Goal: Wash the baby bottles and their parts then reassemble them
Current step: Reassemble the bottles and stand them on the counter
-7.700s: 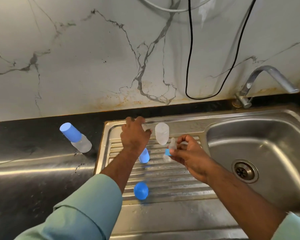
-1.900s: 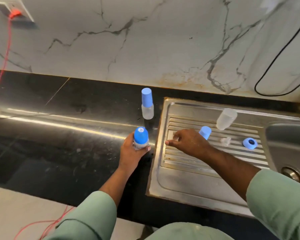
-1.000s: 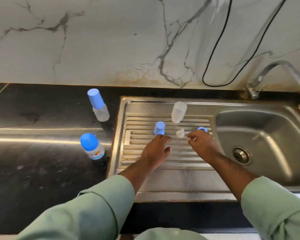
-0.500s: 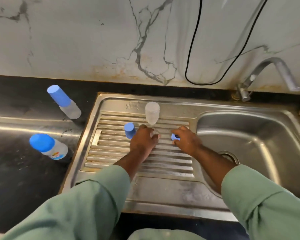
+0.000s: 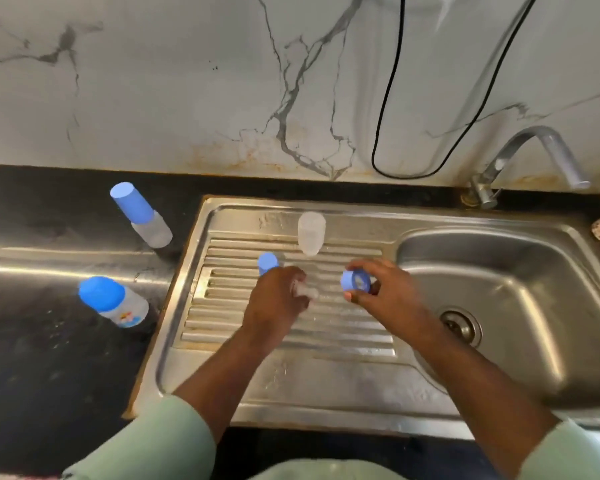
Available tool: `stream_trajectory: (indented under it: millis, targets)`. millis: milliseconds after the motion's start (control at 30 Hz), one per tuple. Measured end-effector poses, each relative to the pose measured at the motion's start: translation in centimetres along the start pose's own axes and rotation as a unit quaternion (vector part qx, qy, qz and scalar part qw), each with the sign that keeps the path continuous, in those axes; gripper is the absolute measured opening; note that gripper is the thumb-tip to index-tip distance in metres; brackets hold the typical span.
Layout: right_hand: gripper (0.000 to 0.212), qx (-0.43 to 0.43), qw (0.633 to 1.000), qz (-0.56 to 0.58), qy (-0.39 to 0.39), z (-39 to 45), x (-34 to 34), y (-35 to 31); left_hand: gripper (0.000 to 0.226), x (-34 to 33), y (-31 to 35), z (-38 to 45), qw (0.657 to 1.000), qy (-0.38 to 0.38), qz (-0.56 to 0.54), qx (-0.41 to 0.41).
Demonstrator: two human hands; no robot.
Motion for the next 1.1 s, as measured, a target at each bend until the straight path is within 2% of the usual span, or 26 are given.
stream_trajectory:
  millis: [100,167,300,400,500,600,700,767,800,833,867,933,967,1000,1033,1100]
  targets:
    - [0.044,0.004,0.995,0.1,-0.015,-0.9,-0.9,-2.4,0.037,1.4,-0.1,-0.2,0.995,0.014,-0.088,0.033]
    - [0.043,-0.007,0.992,0.12,-0.032,-1.1,-2.0,-3.4,0.041,1.6,0.1,-0.2,0.996,-0.001,-0.09,0.029]
    - [0.044,0.013,0.997,0.07,-0.022,-1.3,-2.8,-5.0,0.047,1.6,0.8,-1.2,0.994,-0.057,-0.096,-0.005]
    - [0.049,0.007,0.996,0.081,-0.039,-1.4,-3.7,-5.1,0.042,1.6,1.5,-2.0,0.991,-0.085,-0.1,-0.035]
    - [0.059,0.029,0.996,0.075,-0.046,-1.6,-4.8,-5.8,0.074,1.5,2.2,-2.6,0.983,-0.111,-0.136,-0.047]
    - [0.064,0.026,0.996,0.072,-0.037,-1.7,-5.0,-6.3,0.082,1.4,2.4,-3.0,0.98,-0.144,-0.127,-0.048]
    - [0.057,0.008,0.995,0.096,-0.017,-1.8,-4.7,-6.8,0.067,4.7,3.5,-3.4,0.988,-0.044,-0.035,-0.141]
    - [0.057,-0.002,0.985,0.172,-0.004,-1.8,-4.6,-7.1,0.048,7.9,3.6,-4.1,0.979,0.05,-0.099,-0.17]
    - [0.058,-0.007,0.975,0.22,-0.002,-1.8,-4.6,-7.3,0.037,9.4,2.5,-4.1,0.972,0.099,-0.163,-0.136]
    - [0.06,-0.011,0.966,0.26,-0.003,-1.8,-4.7,-7.6,0.026,10.3,0.6,-3.8,0.961,0.127,-0.237,-0.061]
    - [0.062,-0.009,0.961,0.278,-0.005,-1.7,-4.8,-7.9,0.018,9.7,-1.7,-3.5,0.941,0.11,-0.318,0.047]
    - [0.065,0.01,0.961,0.277,-0.008,-1.6,-5.1,-9.0,0.024,5.1,-3.9,-4.6,0.855,-0.056,-0.454,0.246]
    - [0.064,0.026,0.965,0.261,-0.003,-1.6,-5.1,-9.7,0.034,3.0,-3.7,-5.8,0.812,-0.14,-0.485,0.293]
    - [0.06,0.045,0.972,0.232,0.003,-1.5,-5.1,-10.2,0.042,1.6,-3.3,-6.5,0.782,-0.196,-0.505,0.307]
    - [0.055,0.058,0.978,0.201,0.007,-1.6,-5.1,-10.6,0.048,0.7,-2.8,-7.0,0.761,-0.223,-0.525,0.308]
    - [0.052,0.066,0.989,0.131,0.013,-1.7,-4.9,-11.1,0.049,-0.1,-2.3,-7.2,0.724,-0.22,-0.577,0.307]
Point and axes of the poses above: each hand's wrist, its own z-axis towards the middle knuckle, its own x-axis out of the back of the hand, y = z × x, the point moved 10 cm from there along z, towards the middle knuckle, and after that the axes turned 2 degrees about x, right-handed, at the moved point
